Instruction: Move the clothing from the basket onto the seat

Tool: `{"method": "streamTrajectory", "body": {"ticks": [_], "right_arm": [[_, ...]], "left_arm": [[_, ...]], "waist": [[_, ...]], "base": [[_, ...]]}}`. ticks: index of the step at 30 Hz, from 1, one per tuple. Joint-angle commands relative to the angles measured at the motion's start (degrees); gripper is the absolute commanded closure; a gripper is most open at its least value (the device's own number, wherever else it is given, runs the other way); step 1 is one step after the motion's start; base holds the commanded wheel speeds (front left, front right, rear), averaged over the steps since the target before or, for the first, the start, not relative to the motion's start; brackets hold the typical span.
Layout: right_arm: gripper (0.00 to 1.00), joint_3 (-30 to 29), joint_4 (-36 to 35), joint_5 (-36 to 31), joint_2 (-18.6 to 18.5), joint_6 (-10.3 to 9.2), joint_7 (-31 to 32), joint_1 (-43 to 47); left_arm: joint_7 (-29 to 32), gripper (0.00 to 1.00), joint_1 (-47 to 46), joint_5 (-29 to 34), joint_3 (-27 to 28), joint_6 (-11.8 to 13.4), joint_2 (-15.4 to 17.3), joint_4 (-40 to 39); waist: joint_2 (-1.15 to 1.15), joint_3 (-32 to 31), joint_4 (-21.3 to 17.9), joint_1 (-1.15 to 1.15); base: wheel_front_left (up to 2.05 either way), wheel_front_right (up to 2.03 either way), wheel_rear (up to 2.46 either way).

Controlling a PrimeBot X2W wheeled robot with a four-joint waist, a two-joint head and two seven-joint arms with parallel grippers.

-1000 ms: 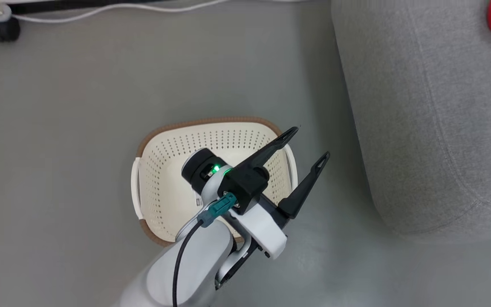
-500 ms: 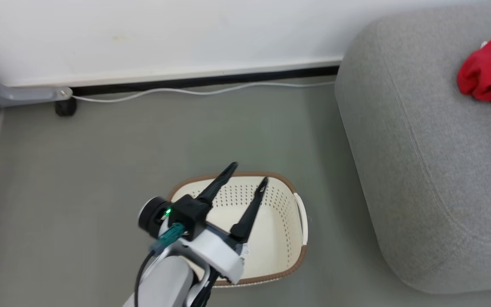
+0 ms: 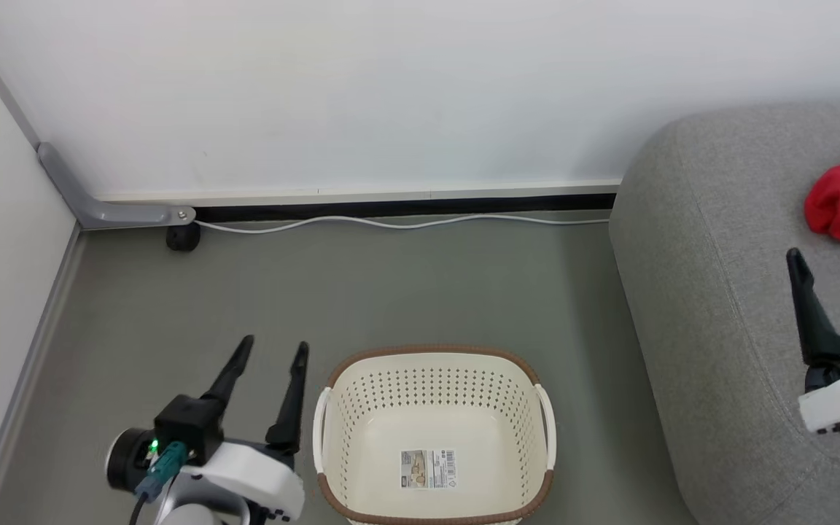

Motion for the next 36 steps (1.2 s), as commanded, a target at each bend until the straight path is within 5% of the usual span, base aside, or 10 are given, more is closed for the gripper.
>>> {"method": "streamTrajectory", "body": {"ticks": [1, 17, 36], "right_arm": [[0.0, 0.77, -2.2, -1.05, -0.26, 0.18, -0.28, 1.35], [0.0, 0.77, -3.15, -4.74, 6.03, 0.18, -0.28, 10.32], [0.0, 1.27, -0.34, -7.44, 7.86, 0.18, -0.28, 11.29]], "left_arm": [[-0.33, 0.0, 0.27, 1.15, 3.99, 0.86, 0.97, -2.09], [-0.33, 0.0, 9.81, 5.68, 14.24, 4.17, -0.12, -6.96], [-0.33, 0.0, 13.0, 6.5, 14.56, 3.95, -1.54, -7.87]], "waist": [[0.0, -0.64, 0.44, 0.0], [0.0, -2.29, 1.07, 0.0], [0.0, -2.39, 0.78, 0.0]], "base": [[0.0, 0.0, 0.0], [0.0, 0.0, 0.0], [0.0, 0.0, 0.0]]}}
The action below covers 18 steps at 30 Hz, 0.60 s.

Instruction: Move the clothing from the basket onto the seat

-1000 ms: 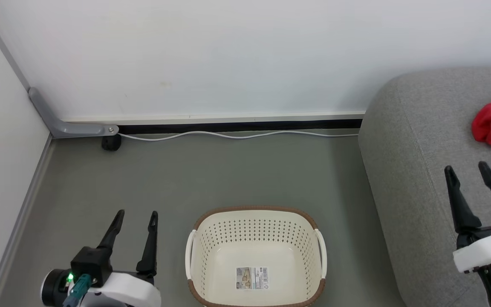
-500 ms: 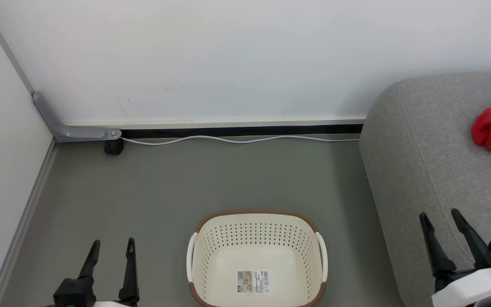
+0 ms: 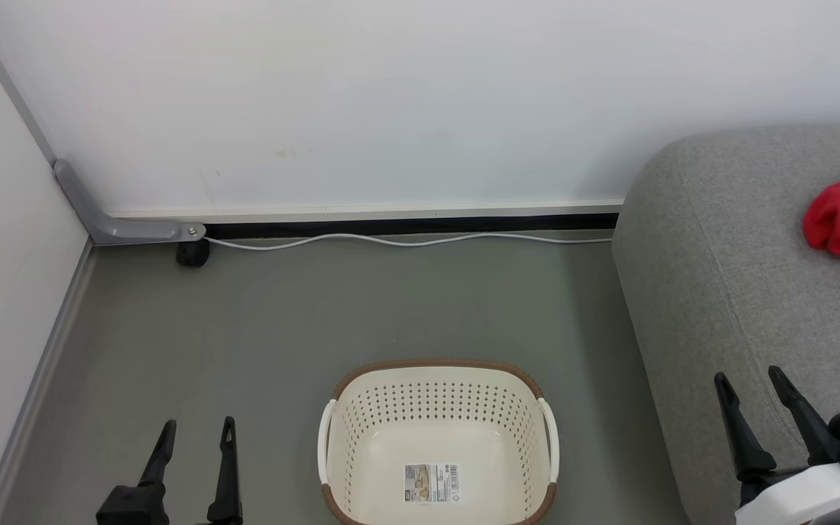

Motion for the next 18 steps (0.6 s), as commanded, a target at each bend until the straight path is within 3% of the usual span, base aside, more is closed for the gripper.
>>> {"method": "streamTrajectory", "body": {"ticks": [1, 15, 16, 18], "right_arm": [[0.0, 0.74, -0.93, -0.51, -1.0, 0.18, -0.32, -1.19], [0.0, 0.94, -0.64, -0.12, -1.0, 0.18, -0.32, -1.82], [1.0, 0.07, 0.4, 0.03, 0.25, 0.0, 0.02, -0.04], [1.0, 0.4, 1.44, 0.12, 1.0, 0.0, 0.06, 0.66]], "left_arm": [[-0.35, 0.0, -1.3, 0.29, 1.51, -0.12, 0.21, -1.36], [-0.35, 0.0, -1.49, 0.02, 0.59, -1.05, 0.16, -1.02], [0.01, 1.0, -0.01, -0.19, -1.03, -0.82, -0.09, 0.63], [0.07, 1.0, 0.11, -0.37, -1.08, -0.83, -0.43, 2.05]], "waist": [[0.0, 0.05, -0.04, 0.0], [0.0, 0.2, -0.89, 0.0], [0.0, 0.2, -0.87, 0.0], [0.0, 0.21, -0.86, 0.0]], "base": [[0.0, 0.0, 0.0], [0.0, 0.0, 0.0], [0.0, 0.0, 0.0], [0.0, 0.0, 0.0]]}}
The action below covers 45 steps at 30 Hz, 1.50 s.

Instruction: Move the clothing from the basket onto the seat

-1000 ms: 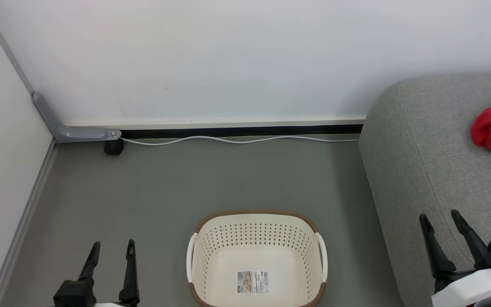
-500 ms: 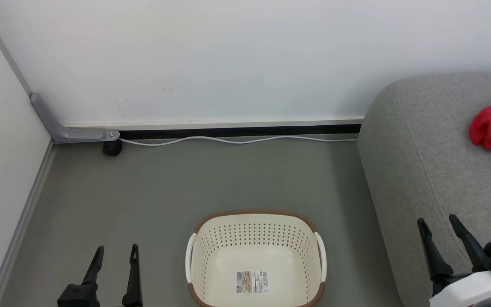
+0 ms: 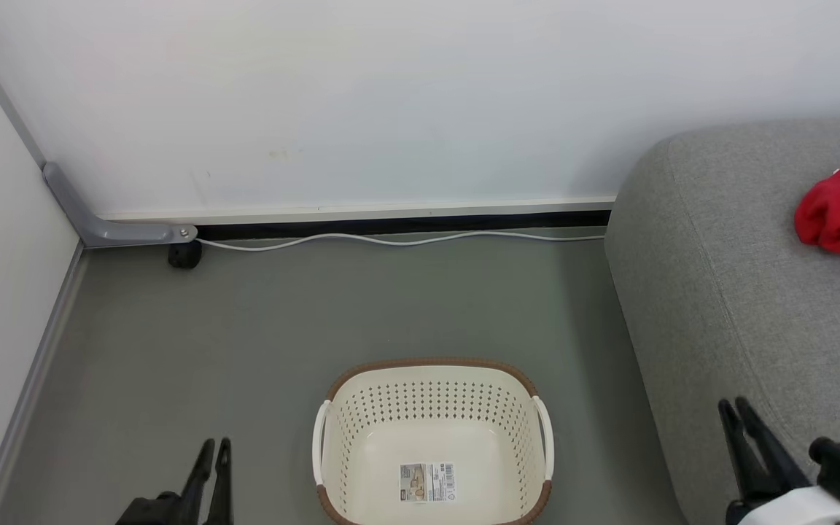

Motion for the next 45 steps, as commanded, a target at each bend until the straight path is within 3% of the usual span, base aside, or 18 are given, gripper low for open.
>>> {"method": "streamTrajectory", "body": {"ticks": [1, 8, 13, 45], "right_arm": [[1.0, -0.07, -0.13, 0.11, -0.08, 0.0, 0.03, -0.11], [1.0, -0.72, -0.14, 3.67, 0.87, 0.01, 1.06, 0.09], [1.0, -1.35, -0.34, 6.48, 1.31, 0.02, 1.89, -0.14], [1.0, -5.37, -1.81, 23.66, 4.08, 0.06, 7.05, -1.54]], "left_arm": [[0.05, 1.0, -0.09, -0.12, 0.06, -0.01, 0.03, -0.1], [1.32, 1.0, -0.68, -4.3, 0.68, -0.43, -0.02, 0.41], [2.07, 1.0, -1.08, -7.69, 0.93, -0.76, 0.01, 0.25], [7.2, 1.0, -4.06, -28.41, 3.06, -2.81, 0.21, -0.4]], "waist": [[0.0, 0.0, 0.0, 0.0], [0.0, -0.08, 0.07, 0.13], [0.0, 0.05, 0.12, 0.01], [0.0, 0.26, 0.43, 0.0]], "base": [[0.0, 0.0, 0.0], [0.0, 0.0, 0.0], [0.0, 0.0, 0.0], [0.0, 0.0, 0.0]]}}
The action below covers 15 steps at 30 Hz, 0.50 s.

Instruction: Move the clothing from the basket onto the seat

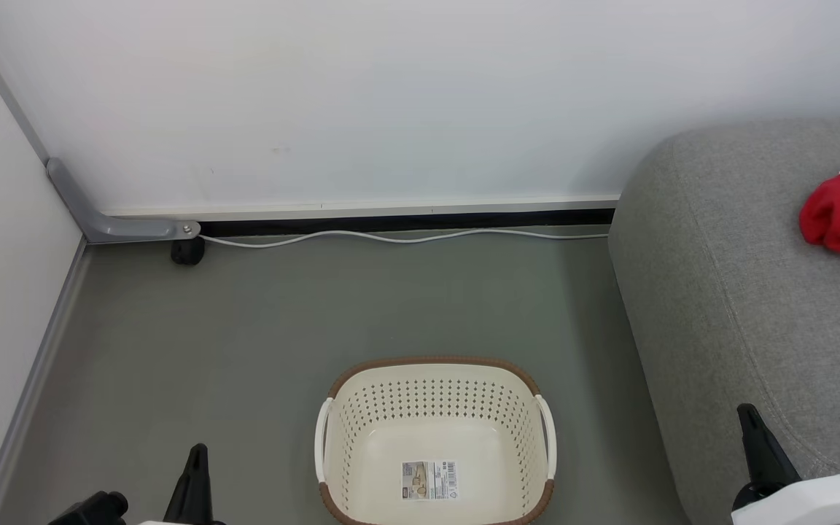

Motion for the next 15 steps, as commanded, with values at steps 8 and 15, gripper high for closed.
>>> {"method": "streamTrajectory", "body": {"ticks": [8, 15], "right_arm": [[1.0, -1.25, -2.0, 5.26, 0.01, 0.08, 1.64, -2.66], [1.0, -2.17, -2.34, 9.11, 0.65, 0.09, 2.82, -2.96]], "left_arm": [[1.5, 1.0, -4.01, -6.34, 1.63, -1.07, 0.8, -1.78], [2.67, 1.0, -4.7, -11.0, 2.13, -1.53, 0.85, -1.91]], "waist": [[0.0, 0.05, 0.08, -0.01], [0.0, 0.09, 0.15, -0.01]], "base": [[0.0, 0.0, 0.0], [0.0, 0.0, 0.0]]}}
